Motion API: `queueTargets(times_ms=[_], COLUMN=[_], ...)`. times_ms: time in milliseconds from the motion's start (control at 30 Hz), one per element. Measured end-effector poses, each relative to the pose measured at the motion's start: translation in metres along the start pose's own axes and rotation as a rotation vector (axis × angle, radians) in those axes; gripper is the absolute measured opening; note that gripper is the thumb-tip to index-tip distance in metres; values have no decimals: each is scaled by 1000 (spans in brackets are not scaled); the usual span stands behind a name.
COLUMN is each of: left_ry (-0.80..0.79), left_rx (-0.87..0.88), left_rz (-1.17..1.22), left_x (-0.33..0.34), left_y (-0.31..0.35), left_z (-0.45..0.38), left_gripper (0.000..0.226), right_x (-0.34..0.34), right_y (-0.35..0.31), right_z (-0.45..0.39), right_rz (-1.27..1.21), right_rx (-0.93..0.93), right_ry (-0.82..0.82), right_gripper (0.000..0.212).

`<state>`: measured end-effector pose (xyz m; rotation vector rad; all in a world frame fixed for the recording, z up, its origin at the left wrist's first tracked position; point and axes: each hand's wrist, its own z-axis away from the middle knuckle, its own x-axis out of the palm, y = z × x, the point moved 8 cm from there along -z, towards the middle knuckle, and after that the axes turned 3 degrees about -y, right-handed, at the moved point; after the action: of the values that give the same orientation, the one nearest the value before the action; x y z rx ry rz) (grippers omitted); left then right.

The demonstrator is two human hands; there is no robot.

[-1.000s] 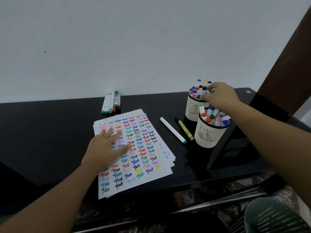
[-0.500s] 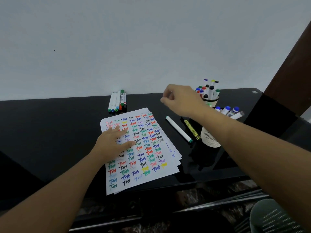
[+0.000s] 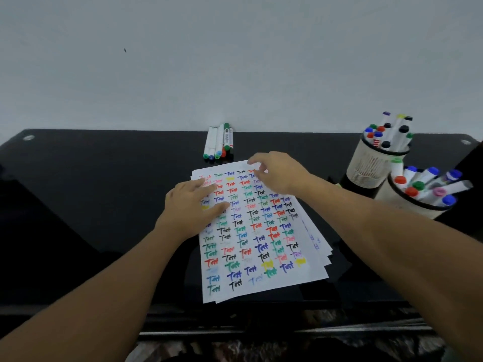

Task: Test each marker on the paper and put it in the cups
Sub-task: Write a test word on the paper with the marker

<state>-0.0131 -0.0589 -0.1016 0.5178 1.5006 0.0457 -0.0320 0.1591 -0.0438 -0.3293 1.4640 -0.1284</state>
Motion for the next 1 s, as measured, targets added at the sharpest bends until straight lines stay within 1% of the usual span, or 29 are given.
queueTargets(times_ms=[233,400,533,767,933,1000], left_ry=[83,99,104,92,98,99], left_rx=[-8,-9,-10,-15,-14,-12], left_rz=[81,93,111,83,92,88], left_x=[-3,-4,-4,-5,-5,-5], left_y=[-4,-6,-6,-6,-6,-6], left_z=[-3,-4,-3,-4,-4,-4], left_gripper=[64,62,62,62,63,63], right_x=[7,24,25,26,22,20], right_y=[-13,-16,-14,-19,-19,-15], right_z=[-63,-91,-98,-103,-97,-93], right_rz=[-112,-27,-2,82,87,63], right_rx=[-18,-37,-50,-93,-118,-124], right_ry=[80,55,84,69,106,96], right_gripper=[37,37,36,35,19,19])
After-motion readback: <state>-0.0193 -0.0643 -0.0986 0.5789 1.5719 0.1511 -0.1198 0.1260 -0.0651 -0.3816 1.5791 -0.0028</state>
